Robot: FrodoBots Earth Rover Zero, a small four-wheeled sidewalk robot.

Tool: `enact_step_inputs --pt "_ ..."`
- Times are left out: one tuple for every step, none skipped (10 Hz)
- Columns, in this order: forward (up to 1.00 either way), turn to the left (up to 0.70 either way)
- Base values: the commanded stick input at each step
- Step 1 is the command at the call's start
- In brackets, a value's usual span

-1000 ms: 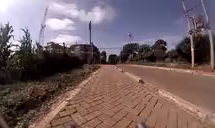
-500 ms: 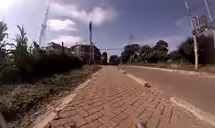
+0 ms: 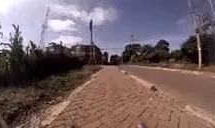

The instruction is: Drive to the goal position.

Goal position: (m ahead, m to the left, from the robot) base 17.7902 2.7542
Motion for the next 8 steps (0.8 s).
enact_step_inputs --pt "0.98 0.00" --pt "0.98 -0.03" --pt "0.98 -0.21" --pt "0.98 -0.37" --pt "0.98 -0.24" --pt "0.98 0.00" --pt "0.98 0.00" --pt "0.98 0.00"
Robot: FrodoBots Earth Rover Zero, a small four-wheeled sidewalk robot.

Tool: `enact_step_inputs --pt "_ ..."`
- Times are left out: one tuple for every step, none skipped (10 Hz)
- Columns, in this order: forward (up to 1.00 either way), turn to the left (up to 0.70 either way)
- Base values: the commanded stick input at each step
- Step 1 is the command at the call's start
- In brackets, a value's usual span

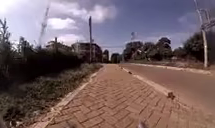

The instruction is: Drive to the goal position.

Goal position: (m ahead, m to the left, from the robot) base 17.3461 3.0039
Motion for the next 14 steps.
enact_step_inputs --pt "0.98 0.00" --pt "0.98 0.00" --pt "0.98 0.00" --pt "0.98 0.00" --pt "0.98 0.00" --pt "0.98 0.00" --pt "0.98 0.00" --pt "0.98 0.00" --pt "0.98 0.00" --pt "0.98 0.00" --pt "0.98 0.00" --pt "0.98 0.00" --pt "0.98 0.00" --pt "0.98 0.00"
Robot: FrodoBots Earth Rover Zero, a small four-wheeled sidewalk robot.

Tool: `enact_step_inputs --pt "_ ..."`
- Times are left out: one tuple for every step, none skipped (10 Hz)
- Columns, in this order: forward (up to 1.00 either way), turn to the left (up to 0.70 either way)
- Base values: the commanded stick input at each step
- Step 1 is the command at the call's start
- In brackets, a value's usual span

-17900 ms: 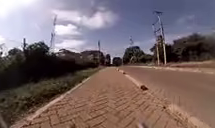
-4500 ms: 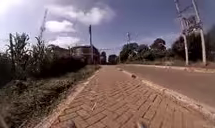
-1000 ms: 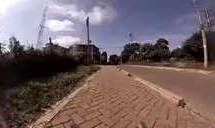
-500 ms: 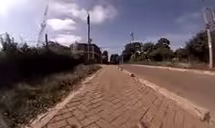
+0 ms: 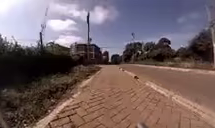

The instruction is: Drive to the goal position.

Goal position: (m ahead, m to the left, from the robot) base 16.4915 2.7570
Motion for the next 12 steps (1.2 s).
enact_step_inputs --pt "0.98 0.00" --pt "0.98 0.00" --pt "0.98 0.00" --pt "0.98 -0.12" --pt "0.98 -0.39" --pt "0.98 -0.31" --pt "0.98 -0.07" --pt "0.98 0.00" --pt "0.98 0.00" --pt "0.98 0.00" --pt "0.98 0.00" --pt "0.98 0.00"
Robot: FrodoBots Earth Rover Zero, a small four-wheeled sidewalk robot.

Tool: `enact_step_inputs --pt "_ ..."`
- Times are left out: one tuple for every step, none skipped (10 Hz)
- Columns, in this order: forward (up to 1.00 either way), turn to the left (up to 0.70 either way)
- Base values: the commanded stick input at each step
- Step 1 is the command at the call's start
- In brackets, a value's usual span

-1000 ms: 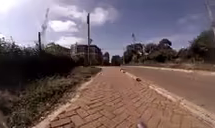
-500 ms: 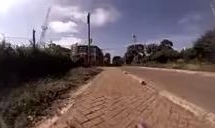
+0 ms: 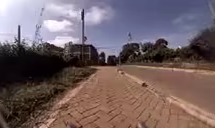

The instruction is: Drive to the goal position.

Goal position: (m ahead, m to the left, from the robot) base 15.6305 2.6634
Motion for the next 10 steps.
enact_step_inputs --pt "0.98 0.00" --pt "0.98 0.00" --pt "0.98 0.00" --pt "0.98 0.00" --pt "0.98 0.00" --pt "0.98 0.00" --pt "0.98 0.00" --pt "0.98 0.00" --pt "0.99 0.00" --pt "1.00 0.00"
